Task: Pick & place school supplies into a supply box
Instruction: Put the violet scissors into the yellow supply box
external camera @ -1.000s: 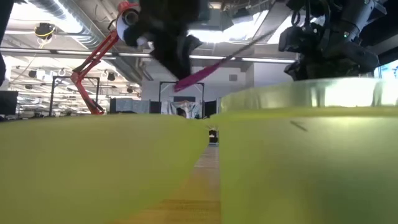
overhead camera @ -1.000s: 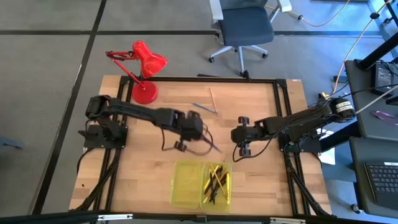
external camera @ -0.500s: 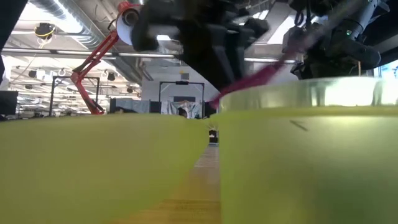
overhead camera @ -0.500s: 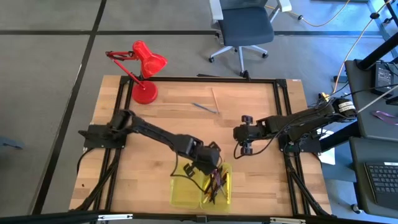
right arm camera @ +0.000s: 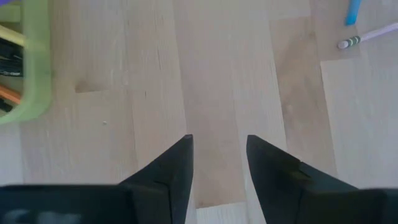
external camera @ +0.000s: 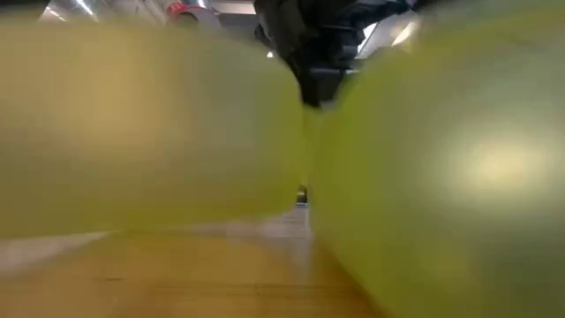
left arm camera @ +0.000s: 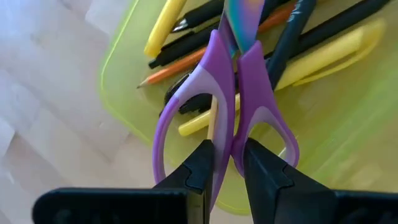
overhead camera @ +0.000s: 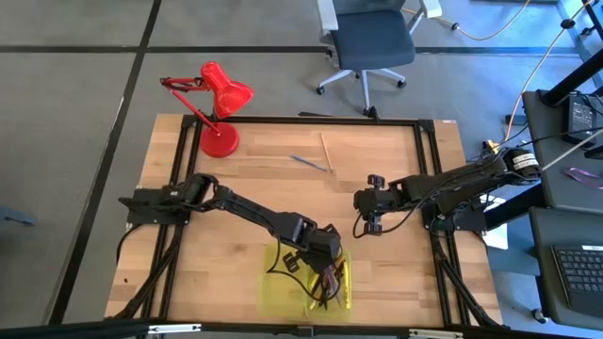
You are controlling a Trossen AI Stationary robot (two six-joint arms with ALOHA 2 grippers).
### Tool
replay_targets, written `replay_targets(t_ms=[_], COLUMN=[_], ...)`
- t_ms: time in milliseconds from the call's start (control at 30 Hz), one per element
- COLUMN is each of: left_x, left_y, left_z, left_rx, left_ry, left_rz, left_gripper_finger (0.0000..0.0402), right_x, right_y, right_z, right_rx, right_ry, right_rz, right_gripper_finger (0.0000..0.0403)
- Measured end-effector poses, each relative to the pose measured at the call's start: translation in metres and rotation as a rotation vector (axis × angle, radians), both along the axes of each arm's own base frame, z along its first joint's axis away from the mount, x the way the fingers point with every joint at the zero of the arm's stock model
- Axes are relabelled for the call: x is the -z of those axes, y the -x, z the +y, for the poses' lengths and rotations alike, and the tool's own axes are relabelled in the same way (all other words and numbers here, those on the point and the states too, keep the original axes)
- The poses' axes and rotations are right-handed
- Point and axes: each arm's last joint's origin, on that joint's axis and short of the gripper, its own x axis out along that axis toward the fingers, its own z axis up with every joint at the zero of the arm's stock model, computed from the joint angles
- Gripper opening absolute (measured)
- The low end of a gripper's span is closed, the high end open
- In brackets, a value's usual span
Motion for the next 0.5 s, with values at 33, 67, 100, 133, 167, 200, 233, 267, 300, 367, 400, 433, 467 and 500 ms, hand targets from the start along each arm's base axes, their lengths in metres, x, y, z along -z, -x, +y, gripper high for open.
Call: replay_targets(t_ms=[33,67,100,133,167,200,233,267,300,367,400,433,467,500], left_x=[0.0,0.0,0.0,0.0,0.0,0.0,0.0,0.0,0.0,0.0,0.001,0.001,0.001,0.001], left_y=[0.0,0.001,0.001,0.002,0.002,0.003,0.004,0.004,0.005,0.007,0.008,0.009,0.009,0.01], left_z=[-0.002,-0.003,-0.004,-0.006,-0.007,-0.009,-0.011,-0.013,-0.015,-0.02,-0.022,-0.024,-0.026,-0.028], left_rx=[0.005,0.008,0.01,0.016,0.02,0.024,0.028,0.032,0.039,0.053,0.062,0.068,0.073,0.075], left_ry=[0.0,0.0,0.001,0.004,0.006,0.006,0.006,0.006,0.009,0.02,0.026,0.029,0.03,0.028], left_rz=[-0.001,-0.001,-0.001,0.0,0.001,0.002,0.002,0.002,0.003,0.01,0.016,0.019,0.016,0.011], left_gripper_finger=[0.0054,0.0054,0.0054,0.0054,0.0054,0.0054,0.0054,0.0054,0.0054,0.0054,0.0054,0.0054,0.0054,0.0054], right_x=[0.0,0.0,0.0,0.0,0.0,0.0,0.0,0.0,0.0,0.0,0.0,0.0,0.0,0.0], right_y=[0.0,0.0,0.0,0.0,0.0,0.0,0.0,0.0,0.0,0.0,0.0,0.0,0.0,0.0], right_z=[0.0,0.0,0.0,0.0,0.0,0.0,0.0,0.0,0.0,0.0,0.0,0.0,0.0,0.0], right_rx=[0.0,0.0,-0.001,-0.001,-0.001,-0.001,-0.002,-0.002,-0.002,-0.003,-0.003,-0.003,-0.003,-0.003], right_ry=[0.0,0.0,0.0,0.0,0.001,0.001,0.001,0.001,0.001,0.001,0.001,0.001,0.002,0.002], right_rz=[0.0,-0.001,0.0,0.0,-0.001,0.0,0.0,0.0,0.0,0.0,0.0,0.0,0.0,0.0], right_gripper_finger=[0.0153,0.0153,0.0153,0.0153,0.0153,0.0153,0.0153,0.0153,0.0153,0.0153,0.0153,0.0153,0.0153,0.0153])
